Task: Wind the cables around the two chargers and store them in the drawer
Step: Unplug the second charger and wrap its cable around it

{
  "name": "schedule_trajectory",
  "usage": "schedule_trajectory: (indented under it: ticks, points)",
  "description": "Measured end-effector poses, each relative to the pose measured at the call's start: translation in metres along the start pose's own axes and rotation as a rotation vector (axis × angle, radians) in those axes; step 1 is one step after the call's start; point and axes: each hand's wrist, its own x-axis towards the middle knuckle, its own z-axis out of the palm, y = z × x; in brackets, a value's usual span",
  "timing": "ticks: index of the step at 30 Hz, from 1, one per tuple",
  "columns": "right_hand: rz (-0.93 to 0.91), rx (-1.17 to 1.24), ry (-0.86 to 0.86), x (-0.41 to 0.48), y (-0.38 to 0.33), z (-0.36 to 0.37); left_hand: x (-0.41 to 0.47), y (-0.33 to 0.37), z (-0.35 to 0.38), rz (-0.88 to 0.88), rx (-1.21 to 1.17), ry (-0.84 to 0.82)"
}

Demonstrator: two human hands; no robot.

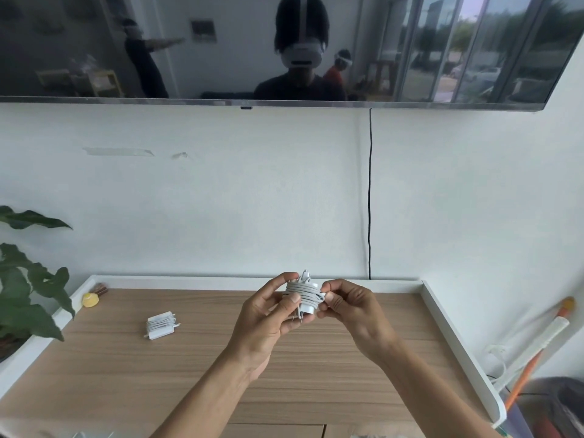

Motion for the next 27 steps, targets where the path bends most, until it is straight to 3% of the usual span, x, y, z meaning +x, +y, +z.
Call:
schedule_trajectory:
  ticks: [5,10,23,27]
  points:
    - [0.077,0.057,-0.088,0.003,0.0,-0.007,0.001,-0.001,-0.002,-0.004,0.018,-0.033]
    - [0.132,-0.054,-0.122,0.008,-0.004,-0.014,0.005,-0.004,-0.008,-0.032,0.017,-0.056]
    - [-0.109,-0.228,0.081,-0.001,0.005,0.014,0.009,-0.004,-0.019,0.025,-0.001,-0.02]
    - [-0.152,-0.178,0.126,-0.004,0.0,0.018,0.01,0.0,-0.02,0.056,0.01,-0.009]
